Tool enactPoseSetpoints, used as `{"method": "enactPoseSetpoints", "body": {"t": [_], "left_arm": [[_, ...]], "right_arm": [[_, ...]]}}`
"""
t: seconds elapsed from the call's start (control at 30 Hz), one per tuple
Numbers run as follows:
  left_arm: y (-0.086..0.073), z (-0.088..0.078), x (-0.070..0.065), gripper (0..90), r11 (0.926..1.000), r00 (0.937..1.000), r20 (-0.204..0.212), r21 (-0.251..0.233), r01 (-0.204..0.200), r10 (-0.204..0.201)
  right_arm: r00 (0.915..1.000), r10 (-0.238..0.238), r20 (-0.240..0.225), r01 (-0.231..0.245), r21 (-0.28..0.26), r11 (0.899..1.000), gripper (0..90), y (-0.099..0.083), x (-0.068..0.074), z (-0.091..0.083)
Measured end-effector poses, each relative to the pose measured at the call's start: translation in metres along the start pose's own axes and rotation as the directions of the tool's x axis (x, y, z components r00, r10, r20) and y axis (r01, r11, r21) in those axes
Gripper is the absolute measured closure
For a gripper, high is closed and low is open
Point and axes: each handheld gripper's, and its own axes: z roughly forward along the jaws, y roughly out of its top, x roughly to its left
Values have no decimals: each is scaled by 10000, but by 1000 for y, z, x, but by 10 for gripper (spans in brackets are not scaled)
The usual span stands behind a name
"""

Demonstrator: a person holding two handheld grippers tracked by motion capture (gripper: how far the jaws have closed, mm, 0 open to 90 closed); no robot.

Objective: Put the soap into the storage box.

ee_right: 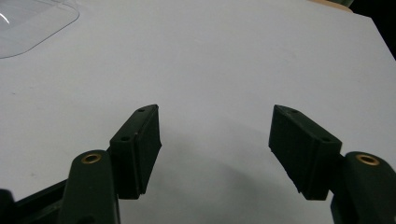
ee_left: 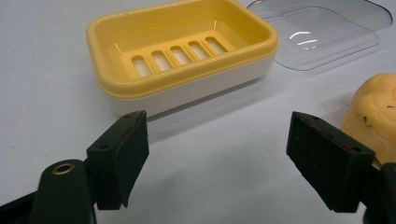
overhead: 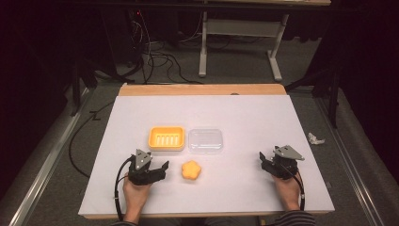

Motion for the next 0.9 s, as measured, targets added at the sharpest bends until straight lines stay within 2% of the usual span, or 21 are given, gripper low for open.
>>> {"method": "enactPoseSetpoints", "body": {"t": [0.13,0.9], "left_arm": [[0,0,-1,221,9999,9999,-62,-12,-123,123],[2,0,-1,221,9999,9999,86,53,-141,141]], "right_arm": [[10000,3,6,-3,5,10000,345,0,0,0],[10000,13,67,-14,79,10000,344,0,0,0]]}}
